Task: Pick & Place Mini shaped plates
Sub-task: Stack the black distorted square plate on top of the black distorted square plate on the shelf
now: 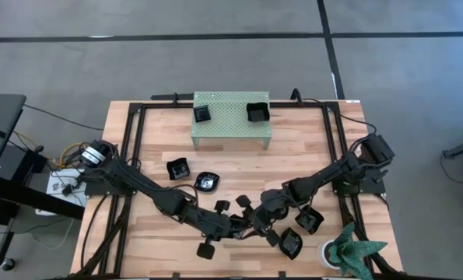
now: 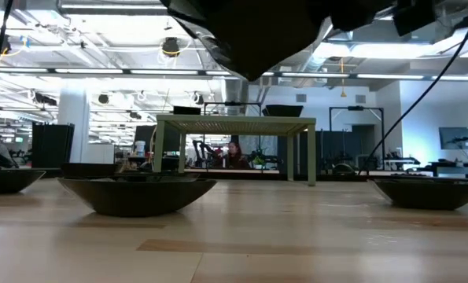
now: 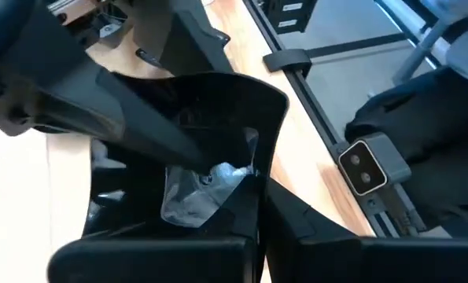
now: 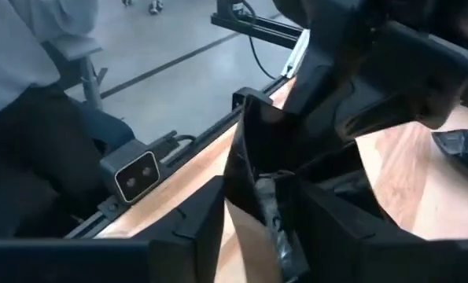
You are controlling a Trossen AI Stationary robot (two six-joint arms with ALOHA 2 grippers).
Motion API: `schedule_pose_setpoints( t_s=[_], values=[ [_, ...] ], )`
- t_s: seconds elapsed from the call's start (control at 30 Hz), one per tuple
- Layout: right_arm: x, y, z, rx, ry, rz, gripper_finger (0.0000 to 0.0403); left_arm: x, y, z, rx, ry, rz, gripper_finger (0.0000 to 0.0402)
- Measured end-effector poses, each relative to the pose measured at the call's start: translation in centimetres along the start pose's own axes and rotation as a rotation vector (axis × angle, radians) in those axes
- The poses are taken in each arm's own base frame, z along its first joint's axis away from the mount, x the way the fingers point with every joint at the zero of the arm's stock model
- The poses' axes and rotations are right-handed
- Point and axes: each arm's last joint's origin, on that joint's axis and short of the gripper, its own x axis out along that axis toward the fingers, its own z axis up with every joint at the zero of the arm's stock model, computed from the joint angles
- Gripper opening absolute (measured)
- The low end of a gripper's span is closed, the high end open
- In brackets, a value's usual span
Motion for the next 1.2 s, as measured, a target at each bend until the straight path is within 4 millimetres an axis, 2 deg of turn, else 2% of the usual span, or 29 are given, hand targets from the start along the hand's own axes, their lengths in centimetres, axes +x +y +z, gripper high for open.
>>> schedule_pose_setpoints(
  t_s=[0.23, 0.67, 1.0, 1.2],
  values=[
    [-0.3, -0.6, 0.1, -0.024, -0.031, 0.107, 0.0090, 0.0, 0.3, 0.1, -0.001, -0.003, 0.000, 0.0007],
    [-0.6, -1.4, 0.0, -0.019, -0.029, 0.101, 0.0008, 0.1, 0.7, 0.1, -0.010, -0.008, 0.020, 0.0009],
    [-0.7, -1.7, -0.2, -0.027, -0.011, 0.089, 0.0003, 0.1, 1.2, 0.1, -0.013, -0.017, 0.124, 0.0074],
    [-0.9, -2.1, -1.1, 0.005, 0.090, 0.019, 0.0005, 0.0, 1.4, 0.1, -0.012, -0.018, 0.196, 0.0101]
  ],
)
